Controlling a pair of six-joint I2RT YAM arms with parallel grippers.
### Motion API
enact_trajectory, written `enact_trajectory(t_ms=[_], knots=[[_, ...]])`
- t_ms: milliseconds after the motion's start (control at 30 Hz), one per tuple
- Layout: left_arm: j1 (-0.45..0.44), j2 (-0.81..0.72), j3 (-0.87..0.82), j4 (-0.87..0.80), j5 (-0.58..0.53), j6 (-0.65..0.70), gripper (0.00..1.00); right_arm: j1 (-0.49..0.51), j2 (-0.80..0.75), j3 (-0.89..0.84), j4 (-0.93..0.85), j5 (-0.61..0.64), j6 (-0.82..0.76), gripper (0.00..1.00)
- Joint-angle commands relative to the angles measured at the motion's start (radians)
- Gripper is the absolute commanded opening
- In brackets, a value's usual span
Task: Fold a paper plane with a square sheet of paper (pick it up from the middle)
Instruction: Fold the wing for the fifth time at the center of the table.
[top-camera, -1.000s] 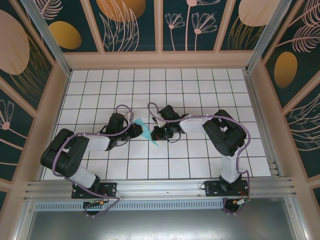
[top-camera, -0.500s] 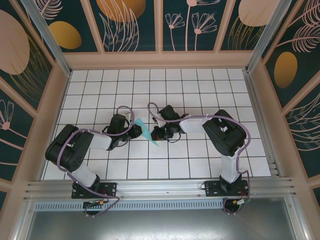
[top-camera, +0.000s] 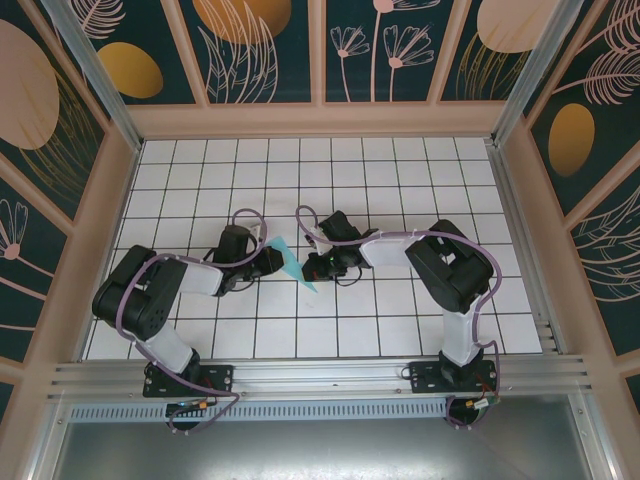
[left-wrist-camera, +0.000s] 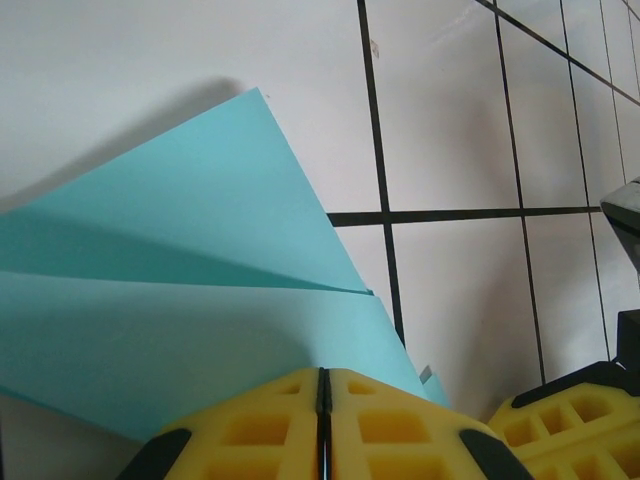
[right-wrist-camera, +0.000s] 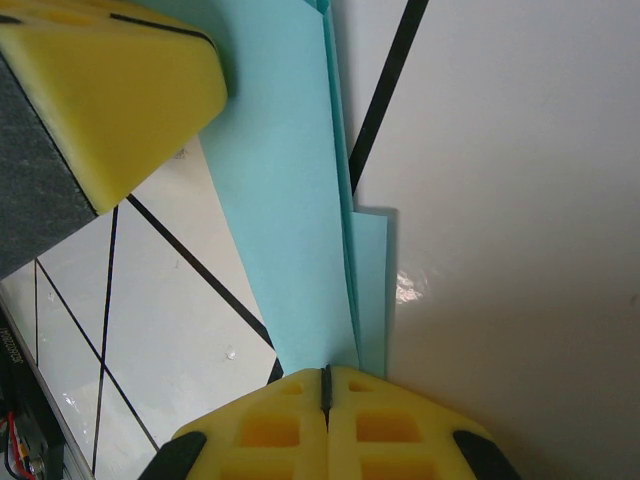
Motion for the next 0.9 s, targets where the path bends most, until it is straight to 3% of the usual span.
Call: enact_trajectory(t_ms=[0, 867], knots=[[0.055, 0.070, 0.035, -0.072, -0.123, 0.021, 0.12, 0.011, 0.097, -0.075, -0.151, 0.120, -0.012, 0.00], [0.182, 0.070, 0.115, -0.158, -0.098, 0.050, 0.15, 0.012, 0.114, -0.081, -0.157, 0.137, -0.011, 0.00]])
